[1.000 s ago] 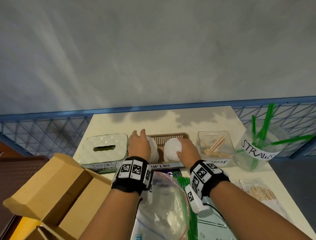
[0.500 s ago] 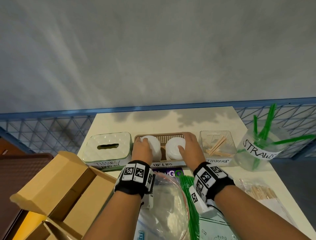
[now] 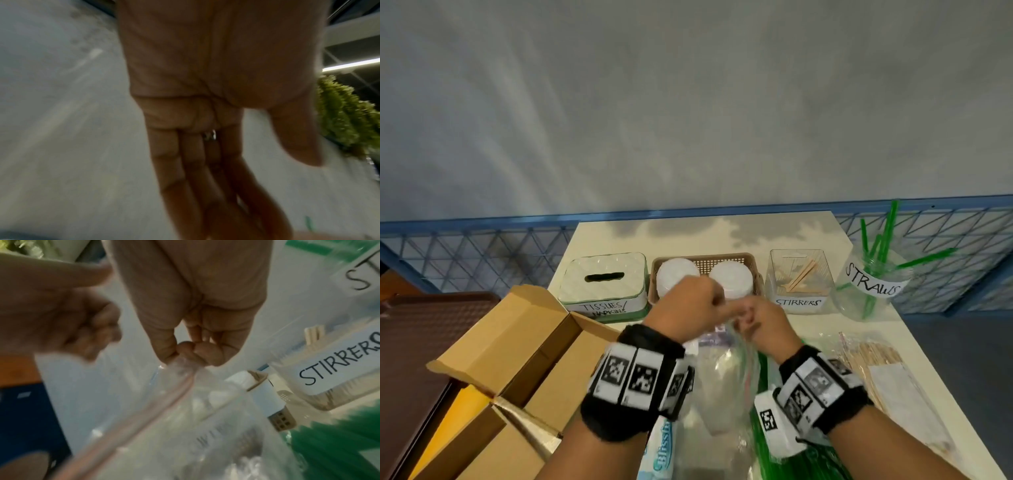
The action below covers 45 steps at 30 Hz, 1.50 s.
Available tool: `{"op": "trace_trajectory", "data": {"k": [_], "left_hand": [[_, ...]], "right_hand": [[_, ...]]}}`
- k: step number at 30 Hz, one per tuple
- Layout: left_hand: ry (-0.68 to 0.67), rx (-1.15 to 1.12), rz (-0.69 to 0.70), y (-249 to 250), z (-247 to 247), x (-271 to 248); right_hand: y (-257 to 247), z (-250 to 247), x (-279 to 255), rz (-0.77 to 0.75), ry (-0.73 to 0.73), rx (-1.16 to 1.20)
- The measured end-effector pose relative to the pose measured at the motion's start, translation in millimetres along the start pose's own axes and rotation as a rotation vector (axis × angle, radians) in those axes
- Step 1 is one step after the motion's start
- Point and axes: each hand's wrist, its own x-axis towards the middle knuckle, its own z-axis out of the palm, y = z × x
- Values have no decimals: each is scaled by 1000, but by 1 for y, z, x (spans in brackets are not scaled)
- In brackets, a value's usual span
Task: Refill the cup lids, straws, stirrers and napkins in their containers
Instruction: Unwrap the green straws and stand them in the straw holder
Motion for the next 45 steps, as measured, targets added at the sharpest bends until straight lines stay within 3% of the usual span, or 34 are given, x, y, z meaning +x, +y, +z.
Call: {"op": "trace_trajectory", "data": {"k": [2, 4, 6, 8, 10, 12, 14, 15, 19, 22, 24, 28, 31, 35, 37, 39, 41, 43, 45], "left_hand": [[-226, 45, 38, 5, 13, -25], [-296, 84, 57, 3, 30, -40], [-163, 147, 80, -4, 44, -45], [55, 103, 75, -11, 45, -47], [247, -69, 67, -17, 34, -49], [386, -384, 83, -19, 18, -54], [432, -693, 88, -19, 5, -58], [434, -775, 91, -19, 3, -58], [373, -953, 111, -9, 14, -64], [365, -1096, 71, 3, 26, -69], [386, -1076, 38, 9, 30, -72], [648, -746, -82, 10, 29, -76], [744, -591, -155, 6, 25, -78], [690, -649, -282, 18, 26, -83], [596, -1021, -228, 33, 26, -91], [437, -1398, -9, 45, 27, -97], [282, -1270, 150, 57, 34, -103], [178, -912, 173, 72, 44, -108], [274, -659, 88, 79, 56, -108]], "right_hand": [[-6, -16, -5, 26, 82, 173], [-13, -28, -15, 61, 133, 421], [-20, -37, -26, 72, 137, 679], [-26, -43, -39, 57, 135, 875], [-27, -46, -52, 29, 190, 965], [-25, -45, -65, 29, 308, 911], [-19, -39, -78, 72, 346, 826], [-16, -34, -83, 97, 299, 835], [-17, -14, -100, 121, 2, 974], [-19, -1, -110, 89, -20, 895], [-15, -1, -115, 49, 30, 880], [0, -30, -125, -16, 212, 866], [16, -54, -136, -42, 275, 856], [35, -75, -149, -80, 315, 856], [40, -84, -153, -43, 320, 894], [47, -92, -152, 39, 308, 1002], [51, -99, -150, 138, 262, 1130], [55, -103, -148, 208, 222, 1230], [55, -105, -149, 207, 187, 1270]]}}
